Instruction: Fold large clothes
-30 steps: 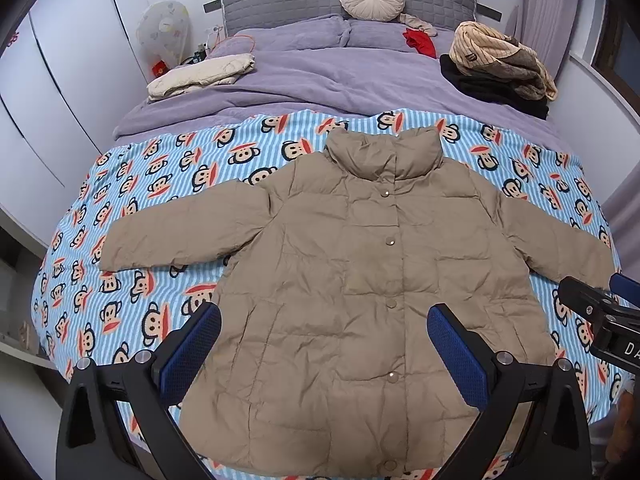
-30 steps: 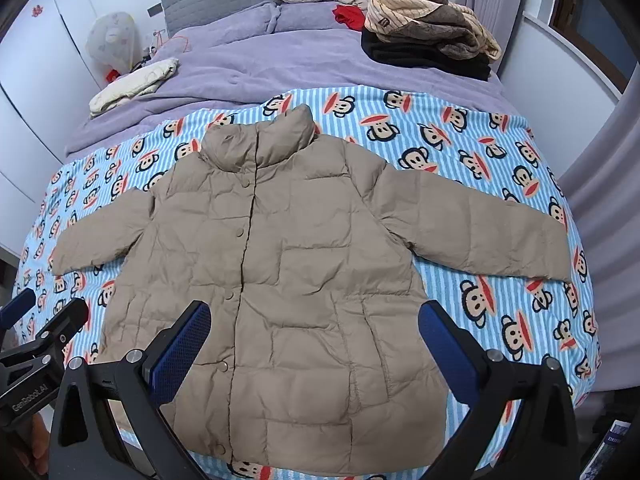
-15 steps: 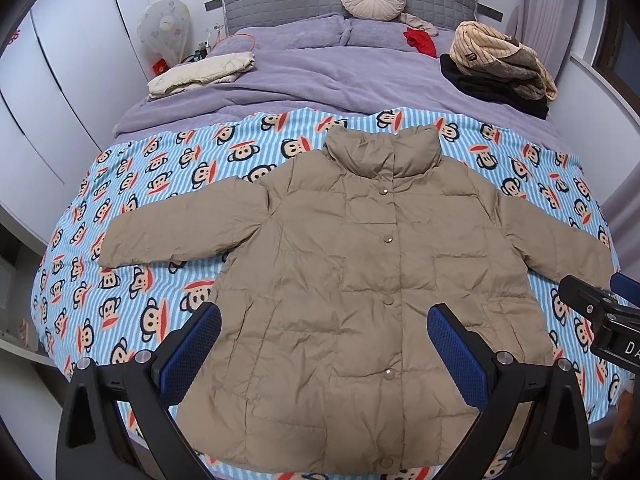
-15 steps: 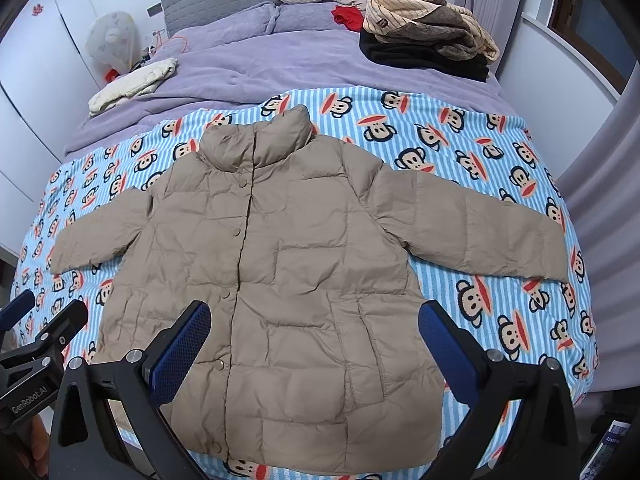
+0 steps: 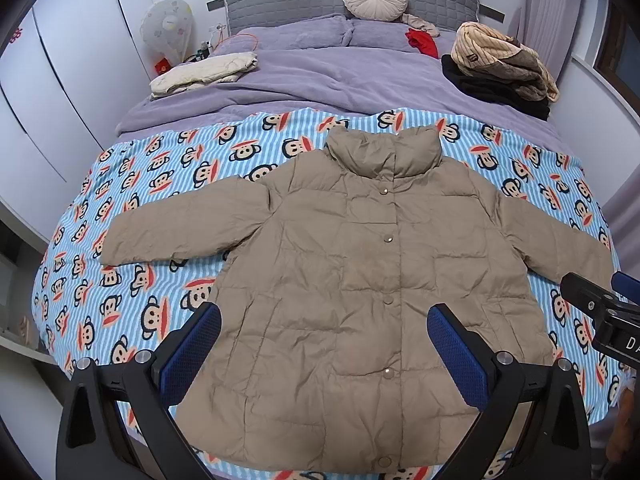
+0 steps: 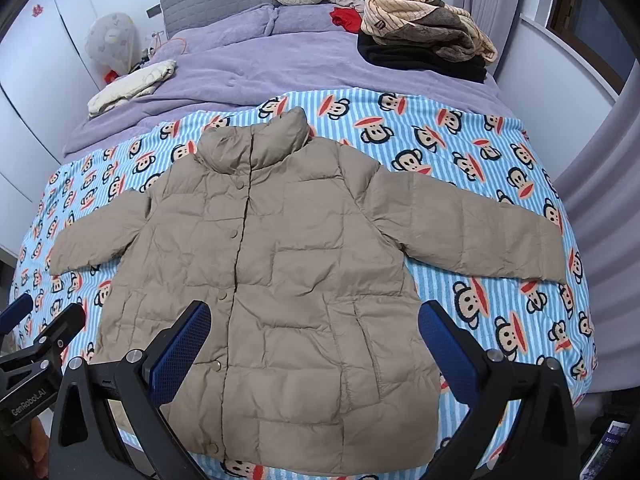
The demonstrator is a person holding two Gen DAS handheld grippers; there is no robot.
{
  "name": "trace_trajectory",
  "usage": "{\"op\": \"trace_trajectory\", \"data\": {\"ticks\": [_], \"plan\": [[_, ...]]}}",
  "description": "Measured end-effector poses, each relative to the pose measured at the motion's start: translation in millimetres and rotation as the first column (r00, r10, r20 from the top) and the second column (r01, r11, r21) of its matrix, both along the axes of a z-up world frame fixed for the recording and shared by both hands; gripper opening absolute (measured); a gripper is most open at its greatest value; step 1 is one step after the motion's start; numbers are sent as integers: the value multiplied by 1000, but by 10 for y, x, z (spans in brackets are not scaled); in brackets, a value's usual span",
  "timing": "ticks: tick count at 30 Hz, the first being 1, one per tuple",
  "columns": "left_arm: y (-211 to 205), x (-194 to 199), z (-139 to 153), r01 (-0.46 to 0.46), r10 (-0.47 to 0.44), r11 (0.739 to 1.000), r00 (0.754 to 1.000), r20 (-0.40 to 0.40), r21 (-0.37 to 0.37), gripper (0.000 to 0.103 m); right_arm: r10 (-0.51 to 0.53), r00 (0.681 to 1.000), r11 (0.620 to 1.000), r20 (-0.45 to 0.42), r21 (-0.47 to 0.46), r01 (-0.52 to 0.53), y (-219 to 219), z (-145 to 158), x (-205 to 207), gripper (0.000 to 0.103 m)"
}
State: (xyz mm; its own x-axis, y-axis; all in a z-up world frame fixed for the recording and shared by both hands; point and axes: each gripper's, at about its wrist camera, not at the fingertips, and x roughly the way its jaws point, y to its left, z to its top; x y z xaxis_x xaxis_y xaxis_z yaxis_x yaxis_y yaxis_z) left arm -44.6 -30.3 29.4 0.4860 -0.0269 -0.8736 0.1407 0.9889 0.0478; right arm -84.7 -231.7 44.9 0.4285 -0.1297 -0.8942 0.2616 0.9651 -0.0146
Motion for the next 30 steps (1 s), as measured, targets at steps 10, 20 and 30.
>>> {"op": "trace_trajectory", "data": {"ticks": [10, 20, 30], "plan": [[-37, -23, -1, -1, 1, 1000, 1000, 1, 5, 103, -1, 1000, 1000, 2, 0, 1, -5, 4, 5, 103], [-55, -37, 7, -5, 5, 1000, 1000, -1, 8, 103, -2, 1000, 1000, 0, -1, 2, 13, 1, 5, 103], [-29, -39, 25, -12, 12, 1000, 1000, 1, 5, 103, 0, 1000, 1000, 0, -2, 0, 14, 6, 10, 103]]}}
